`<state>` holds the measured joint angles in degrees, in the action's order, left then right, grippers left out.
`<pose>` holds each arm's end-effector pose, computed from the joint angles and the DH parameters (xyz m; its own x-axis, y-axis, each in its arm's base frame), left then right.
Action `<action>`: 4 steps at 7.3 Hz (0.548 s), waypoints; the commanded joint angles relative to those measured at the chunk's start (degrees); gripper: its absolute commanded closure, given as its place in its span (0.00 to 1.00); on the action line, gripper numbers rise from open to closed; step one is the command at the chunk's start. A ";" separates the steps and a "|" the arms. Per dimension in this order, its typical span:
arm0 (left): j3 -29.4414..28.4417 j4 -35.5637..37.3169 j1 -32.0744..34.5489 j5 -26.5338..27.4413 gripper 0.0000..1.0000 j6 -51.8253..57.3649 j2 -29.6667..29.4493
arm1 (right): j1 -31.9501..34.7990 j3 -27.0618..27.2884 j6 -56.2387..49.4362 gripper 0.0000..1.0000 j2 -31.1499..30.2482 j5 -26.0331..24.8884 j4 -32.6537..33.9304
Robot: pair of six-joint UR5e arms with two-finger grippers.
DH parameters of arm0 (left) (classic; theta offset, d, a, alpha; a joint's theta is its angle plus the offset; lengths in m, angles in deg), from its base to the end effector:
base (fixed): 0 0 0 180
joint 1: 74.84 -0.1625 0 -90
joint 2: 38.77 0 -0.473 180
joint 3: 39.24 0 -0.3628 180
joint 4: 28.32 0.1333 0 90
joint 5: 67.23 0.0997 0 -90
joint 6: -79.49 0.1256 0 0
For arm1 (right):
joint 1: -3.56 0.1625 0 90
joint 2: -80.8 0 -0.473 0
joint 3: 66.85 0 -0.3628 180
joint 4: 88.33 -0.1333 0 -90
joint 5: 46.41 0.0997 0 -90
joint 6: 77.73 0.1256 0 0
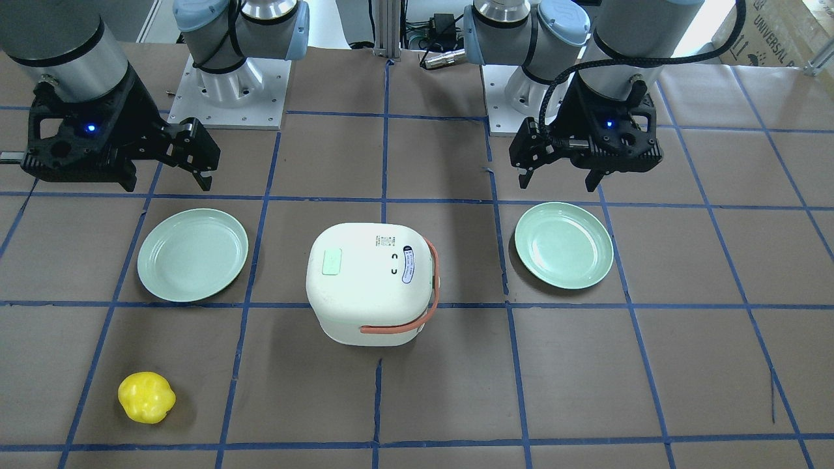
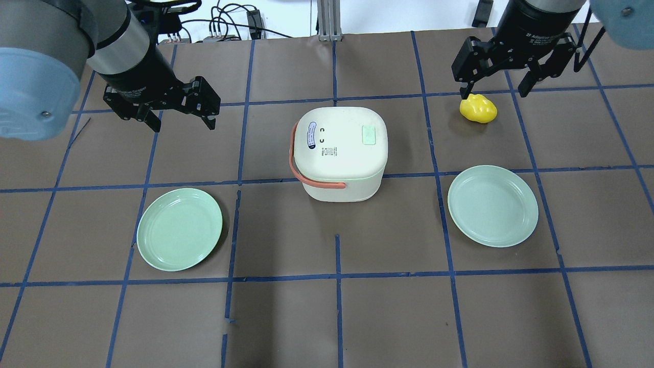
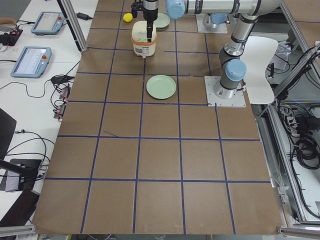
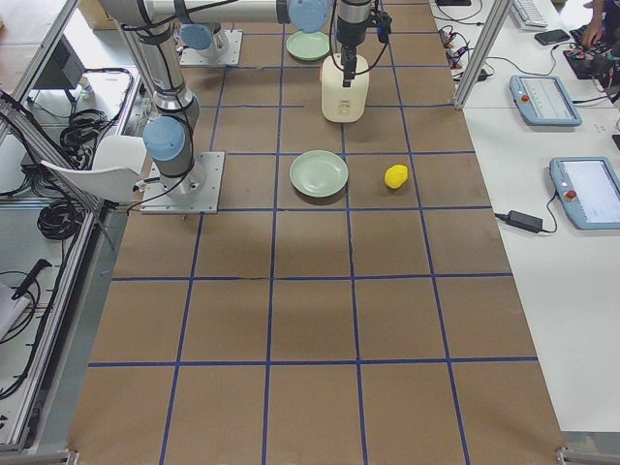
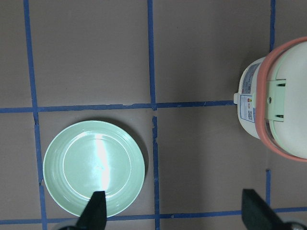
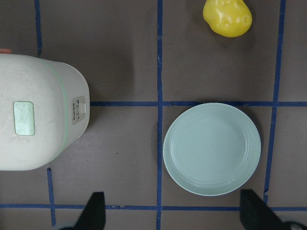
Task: Press rice cooker button
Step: 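Move the right gripper toward the top of the white rice cooker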
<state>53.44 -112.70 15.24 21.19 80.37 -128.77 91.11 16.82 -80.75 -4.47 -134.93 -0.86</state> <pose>-0.1374 -0.4682 0.4983 -0.9995 0.0181 0.0267 0.0167 0.9985 -0.0517 0.1151 -0.5047 0.5169 -0.9996 -0.0095 -0.0266 -0.0099 0.9998 0.0148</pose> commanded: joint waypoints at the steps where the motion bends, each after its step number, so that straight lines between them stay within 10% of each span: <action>1: -0.04 0.00 0.00 0.00 0.00 0.00 0.00 | -0.01 0.01 0.04 0.00 0.10 0.01 -0.19; 4: 0.04 0.00 0.00 0.00 0.00 0.00 0.00 | 0.08 0.01 0.04 0.00 0.10 0.10 0.24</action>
<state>53.47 -112.70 15.24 21.19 80.37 -128.77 91.18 16.85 -80.66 -4.39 -134.84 -1.02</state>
